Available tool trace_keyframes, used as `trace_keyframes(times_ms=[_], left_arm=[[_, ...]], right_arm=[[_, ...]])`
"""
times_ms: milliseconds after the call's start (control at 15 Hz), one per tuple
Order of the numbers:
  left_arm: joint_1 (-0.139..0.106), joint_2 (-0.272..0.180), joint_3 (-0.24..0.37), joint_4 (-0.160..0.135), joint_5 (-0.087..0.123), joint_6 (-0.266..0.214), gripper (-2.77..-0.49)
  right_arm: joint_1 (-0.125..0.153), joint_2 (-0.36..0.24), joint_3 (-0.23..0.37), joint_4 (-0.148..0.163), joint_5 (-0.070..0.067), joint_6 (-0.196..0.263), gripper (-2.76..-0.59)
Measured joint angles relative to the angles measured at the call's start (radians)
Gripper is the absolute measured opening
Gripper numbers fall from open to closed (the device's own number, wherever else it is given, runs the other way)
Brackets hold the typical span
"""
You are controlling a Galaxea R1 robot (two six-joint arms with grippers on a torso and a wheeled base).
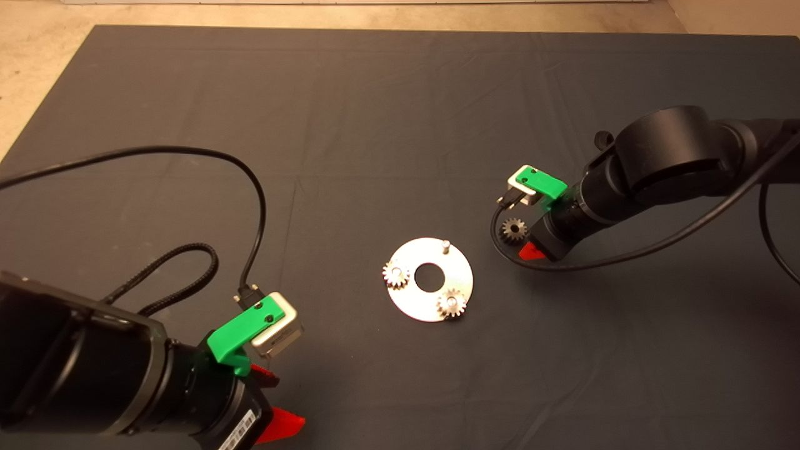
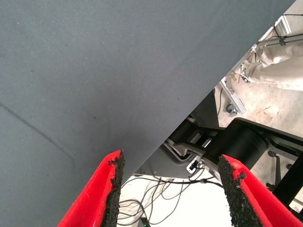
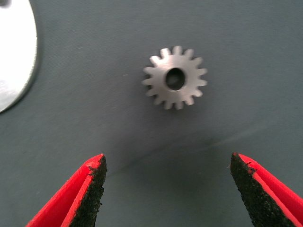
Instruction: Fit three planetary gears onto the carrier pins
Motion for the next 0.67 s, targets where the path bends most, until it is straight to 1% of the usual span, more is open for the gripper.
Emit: trace_keyframes(times_ms=[133,333,667], left_arm=[[0.000,0.001,0.000,0.000,-0.001,0.000,-1.93],[0.000,0.001,0.000,0.000,-0.002,0.000,-1.93],[0.000,0.003,0.000,0.000,-0.011,-0.001,-1.93]], right_arm=[[-0.006,-0.003,-0.031,0.000,0.000,-0.014,-1.44],[-0.026,-0.003,-0.080,0.000,-0.001,-0.026,-1.44],[-0.055,0.004,-0.125,0.001,0.000,-0.040,-1.44]])
